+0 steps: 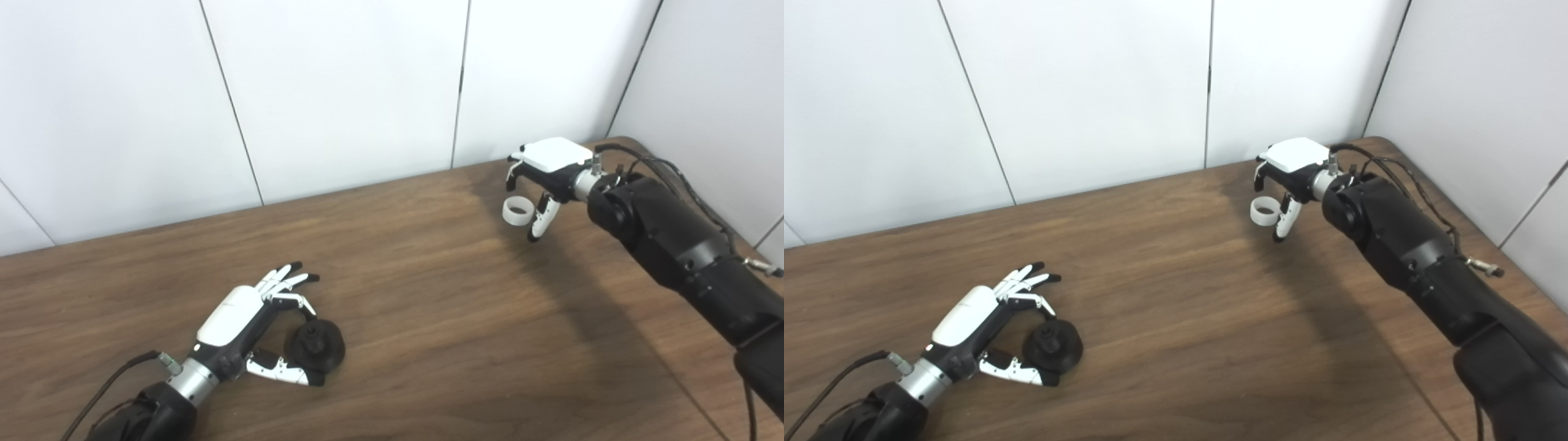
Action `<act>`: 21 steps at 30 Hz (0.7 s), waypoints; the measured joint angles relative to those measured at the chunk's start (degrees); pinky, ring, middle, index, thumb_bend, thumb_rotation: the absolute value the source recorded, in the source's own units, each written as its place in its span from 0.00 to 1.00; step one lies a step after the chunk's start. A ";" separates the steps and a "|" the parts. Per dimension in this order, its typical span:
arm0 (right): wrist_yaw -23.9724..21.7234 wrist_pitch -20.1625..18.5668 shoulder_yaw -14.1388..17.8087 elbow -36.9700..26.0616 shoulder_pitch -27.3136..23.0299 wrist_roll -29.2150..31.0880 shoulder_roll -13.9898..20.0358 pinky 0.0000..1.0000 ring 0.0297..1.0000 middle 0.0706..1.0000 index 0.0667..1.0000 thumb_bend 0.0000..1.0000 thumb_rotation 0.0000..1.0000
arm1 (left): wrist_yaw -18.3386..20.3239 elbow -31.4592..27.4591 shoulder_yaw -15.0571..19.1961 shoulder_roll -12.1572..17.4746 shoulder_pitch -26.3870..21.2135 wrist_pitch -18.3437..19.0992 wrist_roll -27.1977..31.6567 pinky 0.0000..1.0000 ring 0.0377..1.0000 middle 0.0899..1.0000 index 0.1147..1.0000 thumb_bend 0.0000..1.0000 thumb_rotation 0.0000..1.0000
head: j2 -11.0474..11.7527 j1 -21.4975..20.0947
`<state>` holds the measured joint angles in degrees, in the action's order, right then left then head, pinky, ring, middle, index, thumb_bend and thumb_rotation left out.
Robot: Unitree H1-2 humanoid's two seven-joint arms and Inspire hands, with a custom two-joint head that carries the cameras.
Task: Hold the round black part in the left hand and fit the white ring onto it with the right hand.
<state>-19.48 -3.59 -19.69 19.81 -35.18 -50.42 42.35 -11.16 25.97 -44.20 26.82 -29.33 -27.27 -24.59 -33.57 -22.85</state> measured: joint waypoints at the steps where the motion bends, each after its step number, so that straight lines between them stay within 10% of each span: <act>1: 0.00 0.00 -0.01 0.01 0.00 -0.08 0.00 1.00 1.00 0.94 0.69 0.93 0.26 | 0.13 -0.15 0.15 0.00 0.11 0.00 0.00 1.00 1.00 0.90 0.41 0.52 0.06 | -0.09 0.17; 21: 1.16 1.50 -0.38 0.95 -0.23 -1.37 -1.45 1.00 1.00 0.93 0.67 0.90 0.25 | 1.84 -1.84 1.49 0.04 1.44 -0.01 0.00 1.00 1.00 0.89 0.41 0.52 0.06 | -0.44 0.61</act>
<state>-18.32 -2.08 -20.07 20.76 -35.40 -51.79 40.90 -9.32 24.12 -42.71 26.85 -27.89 -27.28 -24.59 -34.01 -22.24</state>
